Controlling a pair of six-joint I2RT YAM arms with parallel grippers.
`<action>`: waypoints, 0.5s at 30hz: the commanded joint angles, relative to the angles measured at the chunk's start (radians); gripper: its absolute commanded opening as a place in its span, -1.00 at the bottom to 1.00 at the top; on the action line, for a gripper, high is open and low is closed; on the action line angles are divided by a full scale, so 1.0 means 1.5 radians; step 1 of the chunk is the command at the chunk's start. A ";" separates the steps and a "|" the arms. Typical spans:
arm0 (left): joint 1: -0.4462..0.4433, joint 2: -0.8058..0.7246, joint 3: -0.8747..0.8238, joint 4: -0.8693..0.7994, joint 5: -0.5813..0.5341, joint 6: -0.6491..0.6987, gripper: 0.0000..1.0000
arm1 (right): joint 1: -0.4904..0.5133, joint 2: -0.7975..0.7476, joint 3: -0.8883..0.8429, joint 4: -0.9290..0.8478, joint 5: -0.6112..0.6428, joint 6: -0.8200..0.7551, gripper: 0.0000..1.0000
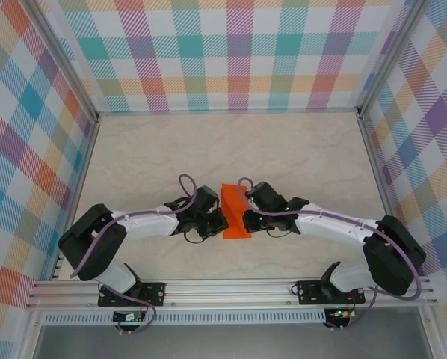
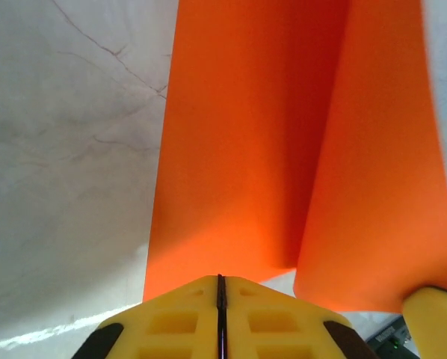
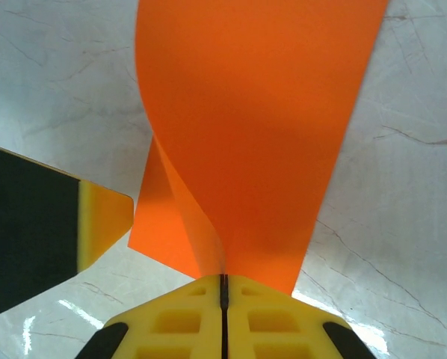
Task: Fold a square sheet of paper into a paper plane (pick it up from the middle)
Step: Fold the triangle a second time at the center of the table.
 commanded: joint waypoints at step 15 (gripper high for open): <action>-0.029 0.057 0.062 -0.228 -0.160 0.086 -0.95 | -0.006 0.041 0.026 0.017 -0.066 -0.001 -0.82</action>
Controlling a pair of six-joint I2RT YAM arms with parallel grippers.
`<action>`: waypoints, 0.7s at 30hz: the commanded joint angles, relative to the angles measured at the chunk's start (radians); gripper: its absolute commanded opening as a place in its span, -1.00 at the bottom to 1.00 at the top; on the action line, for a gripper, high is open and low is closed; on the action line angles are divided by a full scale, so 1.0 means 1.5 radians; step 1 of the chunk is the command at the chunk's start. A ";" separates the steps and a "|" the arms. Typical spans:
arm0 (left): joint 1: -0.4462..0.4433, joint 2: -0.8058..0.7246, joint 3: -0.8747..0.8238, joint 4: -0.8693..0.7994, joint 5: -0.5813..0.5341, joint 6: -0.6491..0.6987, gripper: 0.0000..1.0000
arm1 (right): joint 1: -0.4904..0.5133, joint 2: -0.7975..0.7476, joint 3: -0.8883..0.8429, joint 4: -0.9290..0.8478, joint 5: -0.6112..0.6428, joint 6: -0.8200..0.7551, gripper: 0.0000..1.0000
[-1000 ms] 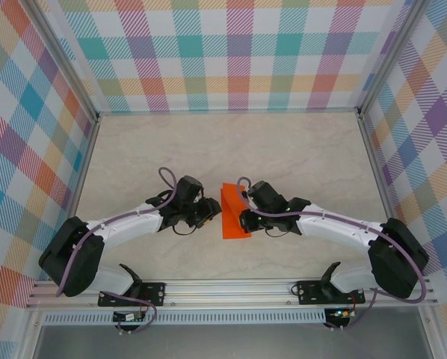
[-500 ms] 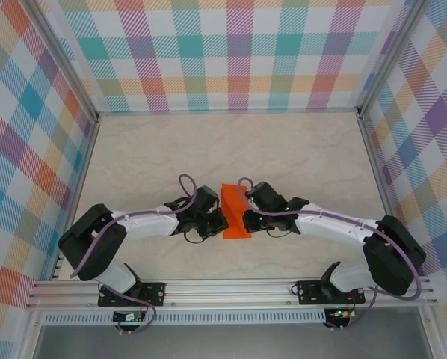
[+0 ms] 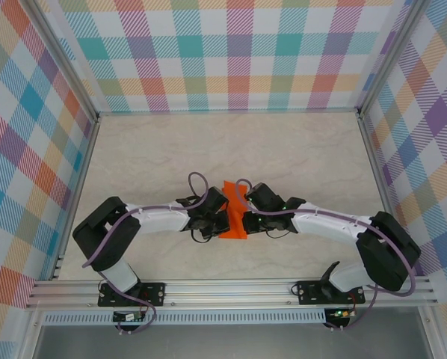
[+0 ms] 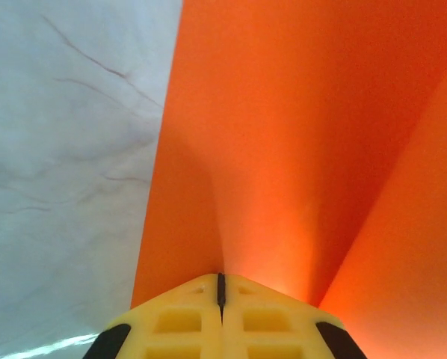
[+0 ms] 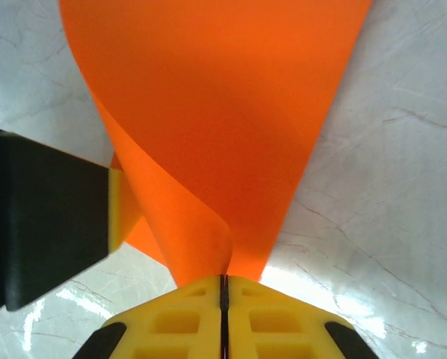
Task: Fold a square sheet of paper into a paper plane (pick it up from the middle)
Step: Fold the triangle a second time at the center of the table.
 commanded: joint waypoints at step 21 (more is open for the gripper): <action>0.000 -0.023 0.026 -0.161 -0.104 0.097 -0.89 | -0.004 0.151 0.122 -0.008 -0.042 -0.032 -0.82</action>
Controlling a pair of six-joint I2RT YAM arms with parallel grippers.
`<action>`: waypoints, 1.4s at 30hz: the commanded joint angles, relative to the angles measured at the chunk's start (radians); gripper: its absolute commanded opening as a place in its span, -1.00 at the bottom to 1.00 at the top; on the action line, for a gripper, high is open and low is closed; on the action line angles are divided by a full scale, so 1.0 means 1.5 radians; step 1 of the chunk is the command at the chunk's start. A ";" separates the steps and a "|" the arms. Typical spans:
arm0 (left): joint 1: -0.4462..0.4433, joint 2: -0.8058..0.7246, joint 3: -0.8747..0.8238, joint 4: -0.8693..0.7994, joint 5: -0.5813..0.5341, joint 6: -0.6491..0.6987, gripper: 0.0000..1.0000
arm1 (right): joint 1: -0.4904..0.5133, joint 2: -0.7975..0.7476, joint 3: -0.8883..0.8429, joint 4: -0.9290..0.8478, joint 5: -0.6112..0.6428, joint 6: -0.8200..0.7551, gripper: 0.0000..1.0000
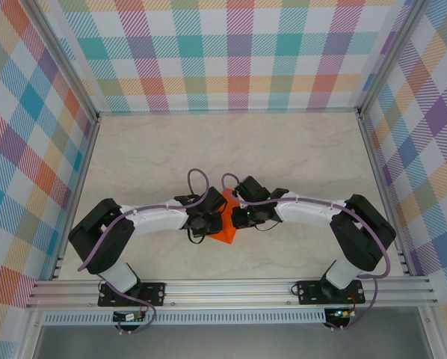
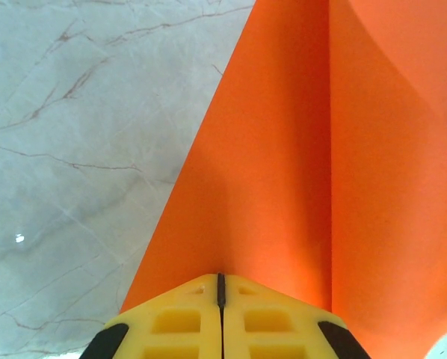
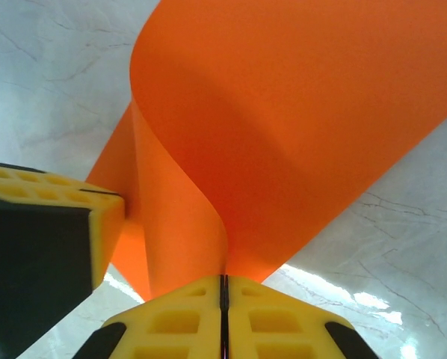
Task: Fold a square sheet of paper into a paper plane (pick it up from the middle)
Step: Fold the triangle a second time at the center of the table.
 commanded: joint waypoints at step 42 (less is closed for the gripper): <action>0.000 0.000 -0.012 -0.019 0.002 -0.002 -0.84 | -0.002 0.070 0.065 -0.039 0.049 -0.036 -0.82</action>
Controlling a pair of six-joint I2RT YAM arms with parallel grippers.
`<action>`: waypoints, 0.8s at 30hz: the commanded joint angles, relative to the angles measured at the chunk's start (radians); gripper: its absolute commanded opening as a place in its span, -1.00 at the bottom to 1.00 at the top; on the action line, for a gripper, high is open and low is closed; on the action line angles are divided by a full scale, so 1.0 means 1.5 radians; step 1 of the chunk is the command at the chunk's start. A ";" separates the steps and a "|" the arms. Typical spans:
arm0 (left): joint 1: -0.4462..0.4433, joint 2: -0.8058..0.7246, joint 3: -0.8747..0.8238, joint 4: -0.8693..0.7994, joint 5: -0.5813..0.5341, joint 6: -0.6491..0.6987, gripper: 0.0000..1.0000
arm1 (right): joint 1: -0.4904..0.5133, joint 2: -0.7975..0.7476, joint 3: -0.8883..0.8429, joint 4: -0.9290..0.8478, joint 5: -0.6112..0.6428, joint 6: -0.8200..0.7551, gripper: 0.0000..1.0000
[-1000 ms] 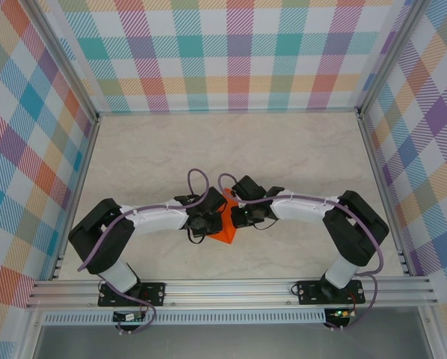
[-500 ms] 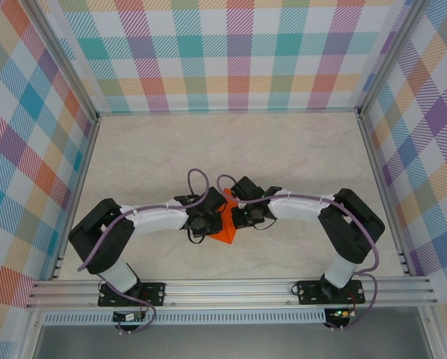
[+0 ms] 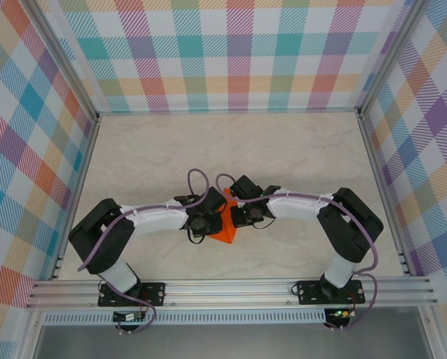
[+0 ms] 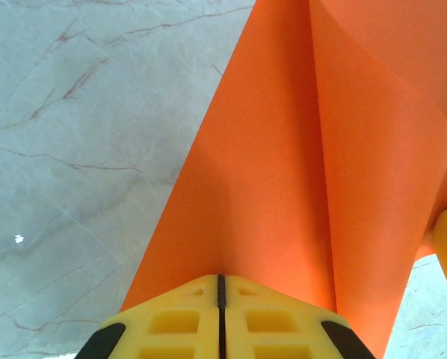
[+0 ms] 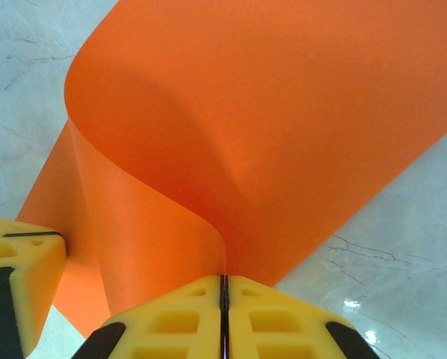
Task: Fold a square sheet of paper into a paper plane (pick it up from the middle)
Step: Fold the triangle a second time at the center of the table.
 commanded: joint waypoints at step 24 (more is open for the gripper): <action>0.001 -0.001 -0.011 -0.017 0.003 -0.002 -0.83 | -0.003 0.032 0.021 -0.024 0.012 -0.016 -0.81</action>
